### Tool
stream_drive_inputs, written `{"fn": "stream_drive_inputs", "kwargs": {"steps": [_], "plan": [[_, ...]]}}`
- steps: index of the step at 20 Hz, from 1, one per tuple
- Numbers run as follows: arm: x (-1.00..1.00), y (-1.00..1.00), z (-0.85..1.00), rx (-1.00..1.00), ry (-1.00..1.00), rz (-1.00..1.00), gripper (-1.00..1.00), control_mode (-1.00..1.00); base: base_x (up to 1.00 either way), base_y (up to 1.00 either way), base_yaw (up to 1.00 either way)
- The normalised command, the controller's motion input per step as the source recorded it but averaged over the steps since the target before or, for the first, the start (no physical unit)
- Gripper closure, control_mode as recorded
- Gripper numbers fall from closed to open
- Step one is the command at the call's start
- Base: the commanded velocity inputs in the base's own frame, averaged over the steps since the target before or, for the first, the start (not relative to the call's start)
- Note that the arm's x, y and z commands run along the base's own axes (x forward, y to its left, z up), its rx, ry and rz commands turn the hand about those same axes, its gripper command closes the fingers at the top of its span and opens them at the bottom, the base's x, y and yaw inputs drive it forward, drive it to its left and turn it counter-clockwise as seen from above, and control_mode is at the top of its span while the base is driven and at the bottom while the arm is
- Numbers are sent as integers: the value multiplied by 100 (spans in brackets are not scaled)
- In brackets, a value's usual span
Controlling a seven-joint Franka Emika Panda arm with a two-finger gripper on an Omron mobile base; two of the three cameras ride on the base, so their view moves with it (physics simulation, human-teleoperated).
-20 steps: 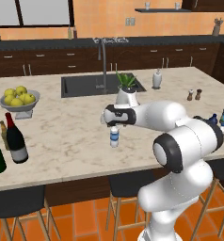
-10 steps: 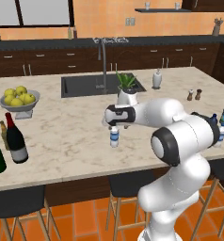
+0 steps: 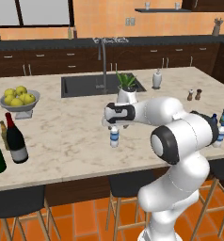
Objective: Move the plastic bottles in the middle to the plastics group, and the glass bottles in the middle to the glass group.
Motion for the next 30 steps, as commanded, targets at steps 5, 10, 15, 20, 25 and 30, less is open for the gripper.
{"fn": "stream_drive_inputs", "kwargs": {"steps": [5,10,15,20,25,30], "plan": [[4,3,0,-2,2,11,-100,-100,0,0,0],[4,6,-18,0,1,11,-100,-100,0,0,0],[11,7,-27,0,0,10,-100,-100,0,0,0],[0,0,0,0,0,2,100,-100,0,0,0],[0,0,0,0,0,0,100,-100,0,0,0],[-3,-5,3,0,-2,0,100,-100,0,0,0]]}}
